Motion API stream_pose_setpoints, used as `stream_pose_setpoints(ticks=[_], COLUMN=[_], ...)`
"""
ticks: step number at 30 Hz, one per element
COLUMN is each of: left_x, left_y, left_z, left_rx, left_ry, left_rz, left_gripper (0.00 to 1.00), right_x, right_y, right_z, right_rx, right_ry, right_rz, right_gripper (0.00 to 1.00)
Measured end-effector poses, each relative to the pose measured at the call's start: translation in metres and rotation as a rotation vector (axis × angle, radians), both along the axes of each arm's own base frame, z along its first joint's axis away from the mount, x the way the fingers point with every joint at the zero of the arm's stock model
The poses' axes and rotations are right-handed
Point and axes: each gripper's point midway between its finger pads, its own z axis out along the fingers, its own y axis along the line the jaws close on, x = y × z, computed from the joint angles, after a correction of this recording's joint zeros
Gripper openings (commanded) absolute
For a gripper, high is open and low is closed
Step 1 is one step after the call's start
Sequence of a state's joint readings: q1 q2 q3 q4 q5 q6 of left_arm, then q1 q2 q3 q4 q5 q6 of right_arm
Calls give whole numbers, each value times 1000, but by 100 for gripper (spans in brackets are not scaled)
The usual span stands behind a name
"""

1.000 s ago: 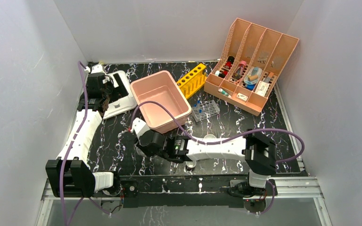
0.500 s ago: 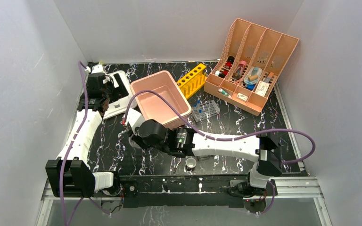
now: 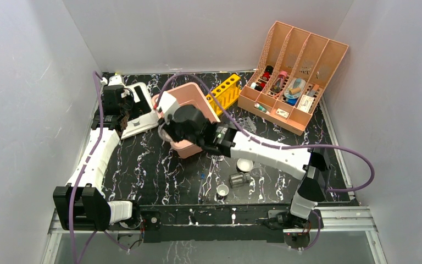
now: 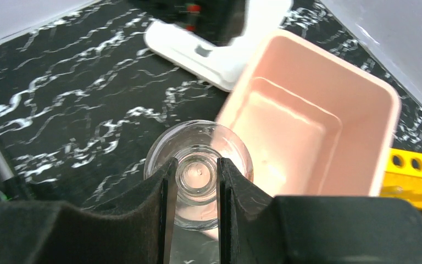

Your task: Organize the chemistry lab equipment

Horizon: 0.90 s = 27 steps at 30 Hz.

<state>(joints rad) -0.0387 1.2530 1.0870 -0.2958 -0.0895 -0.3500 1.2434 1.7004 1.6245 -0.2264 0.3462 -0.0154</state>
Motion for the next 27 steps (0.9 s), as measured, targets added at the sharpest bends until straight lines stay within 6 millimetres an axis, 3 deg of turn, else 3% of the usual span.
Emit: stream_pose_setpoints(ticks=[9,12,15,18,24,27], left_x=[0,0,0,0,0,0], left_y=[-2,-2,-3,-4,-7,-10], left_z=[0,0,0,0,-1,-1], left_rx=[2,2,2,3,6,9], left_ry=[0,0,1,1,3,4], left_rz=[-6,-7,-9,-13,-24,-33], left_gripper=[98,98,98,98,98,98], right_x=[103,127,145,158,168,177], right_y=[-58,-70,-69,-62,-48,-39], right_z=[-6,-12,-28,-62,-153,-179], right_rx=[-2,6,4,-33,-159,-183], right_ry=[30,42,58,90,199,232], right_rz=[-165,-194,-204,-200,-175,-162], right_gripper=[20,19,19,18,17,17])
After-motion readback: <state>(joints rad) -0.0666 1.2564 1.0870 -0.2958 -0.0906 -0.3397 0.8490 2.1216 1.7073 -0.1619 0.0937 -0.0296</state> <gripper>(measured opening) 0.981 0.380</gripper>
